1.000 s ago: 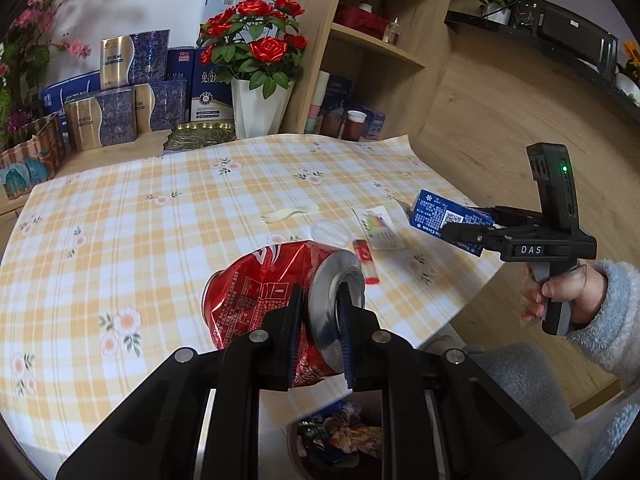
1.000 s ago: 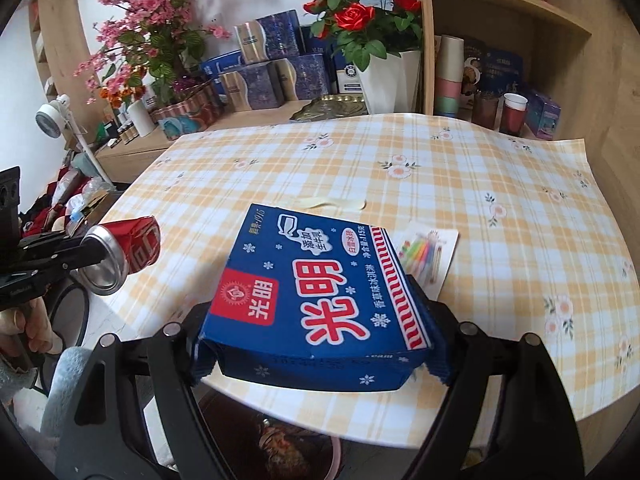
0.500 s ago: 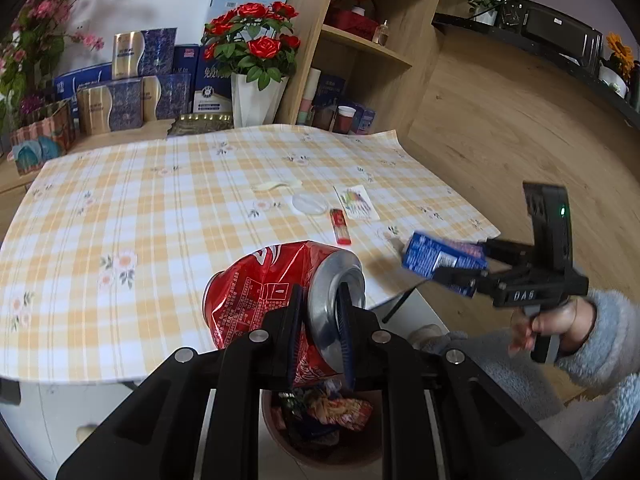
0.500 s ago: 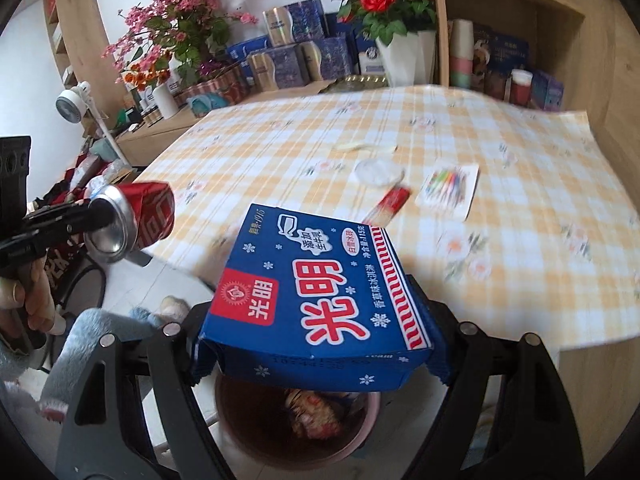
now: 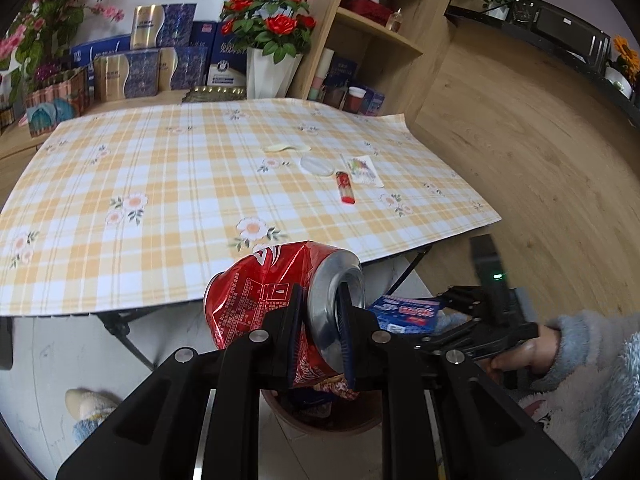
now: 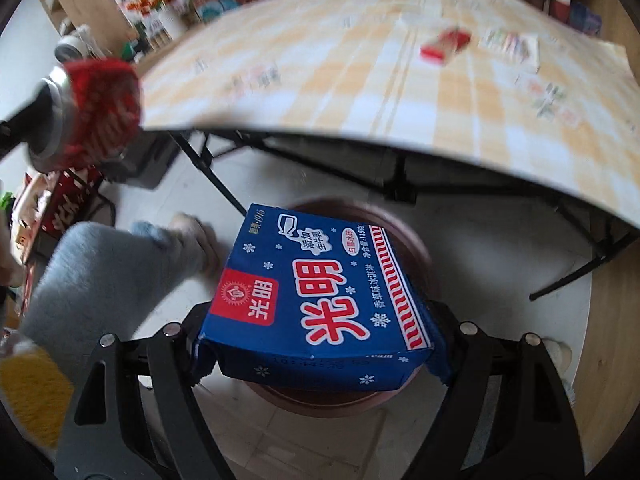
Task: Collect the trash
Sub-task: 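Carry the blue box over the bin and open the right tool while the left tool carries the can, then open the left tool over the bin to drop the red can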
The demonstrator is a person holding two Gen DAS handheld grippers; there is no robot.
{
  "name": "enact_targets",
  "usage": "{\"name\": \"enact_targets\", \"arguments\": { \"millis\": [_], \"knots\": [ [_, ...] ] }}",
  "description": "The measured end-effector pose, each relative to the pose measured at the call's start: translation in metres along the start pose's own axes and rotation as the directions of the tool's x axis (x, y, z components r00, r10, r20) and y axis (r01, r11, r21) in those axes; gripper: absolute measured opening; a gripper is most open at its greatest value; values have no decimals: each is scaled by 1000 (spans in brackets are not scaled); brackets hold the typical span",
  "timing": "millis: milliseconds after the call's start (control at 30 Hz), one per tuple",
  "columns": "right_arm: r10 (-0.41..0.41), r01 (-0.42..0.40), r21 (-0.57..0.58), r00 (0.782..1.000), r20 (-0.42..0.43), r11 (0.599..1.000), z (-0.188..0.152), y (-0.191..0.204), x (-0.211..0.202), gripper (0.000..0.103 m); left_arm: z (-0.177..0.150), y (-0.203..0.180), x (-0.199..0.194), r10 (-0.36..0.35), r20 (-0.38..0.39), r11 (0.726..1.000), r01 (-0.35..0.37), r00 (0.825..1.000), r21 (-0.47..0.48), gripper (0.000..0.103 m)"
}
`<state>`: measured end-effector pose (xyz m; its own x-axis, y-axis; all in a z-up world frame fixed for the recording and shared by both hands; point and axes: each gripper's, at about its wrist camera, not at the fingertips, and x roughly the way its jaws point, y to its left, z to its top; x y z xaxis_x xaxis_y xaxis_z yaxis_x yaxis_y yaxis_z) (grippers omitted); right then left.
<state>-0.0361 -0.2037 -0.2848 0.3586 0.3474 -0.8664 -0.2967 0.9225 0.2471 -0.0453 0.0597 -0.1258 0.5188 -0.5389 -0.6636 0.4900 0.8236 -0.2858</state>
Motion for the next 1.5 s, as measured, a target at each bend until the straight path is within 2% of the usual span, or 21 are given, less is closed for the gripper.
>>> {"name": "enact_targets", "arguments": {
  "millis": [133,233,267,300,467,733,967,1100,1333,1500],
  "knots": [
    [0,1,48,1000,-28,999,2,-7,21,80,-5,5,6,4,-18,1000,-4,1000,-15,17],
    [23,-20,82,999,-34,996,5,-12,27,86,-8,6,12,5,-34,1000,-5,999,-12,17],
    [25,-22,84,999,-24,996,7,-13,25,94,-8,5,14,4,-37,1000,-4,999,-10,17],
    [16,-16,82,1000,-1,996,10,-14,21,95,-9,5,16,2,-41,1000,-3,999,-6,17],
    [-22,17,87,998,63,996,15,-25,1,95,-14,1,33,-9,-74,1000,10,997,14,17],
    [-154,149,39,969,194,988,2,-41,-45,97,-37,-19,77,-39,-157,995,53,987,85,17],
    [-179,138,153,939,294,978,-7,-55,-59,97,-58,-24,116,-83,-194,992,100,978,82,17],
    [-206,161,187,945,254,969,-12,-63,-50,97,-67,-26,132,-85,-218,990,107,972,89,17],
    [-208,146,251,947,246,957,-17,-74,-48,97,-74,-14,153,-79,-252,994,96,964,55,17],
    [-220,163,230,943,250,960,-18,-68,-49,97,-79,-9,171,-61,-300,997,73,952,31,17]
  ]
}}
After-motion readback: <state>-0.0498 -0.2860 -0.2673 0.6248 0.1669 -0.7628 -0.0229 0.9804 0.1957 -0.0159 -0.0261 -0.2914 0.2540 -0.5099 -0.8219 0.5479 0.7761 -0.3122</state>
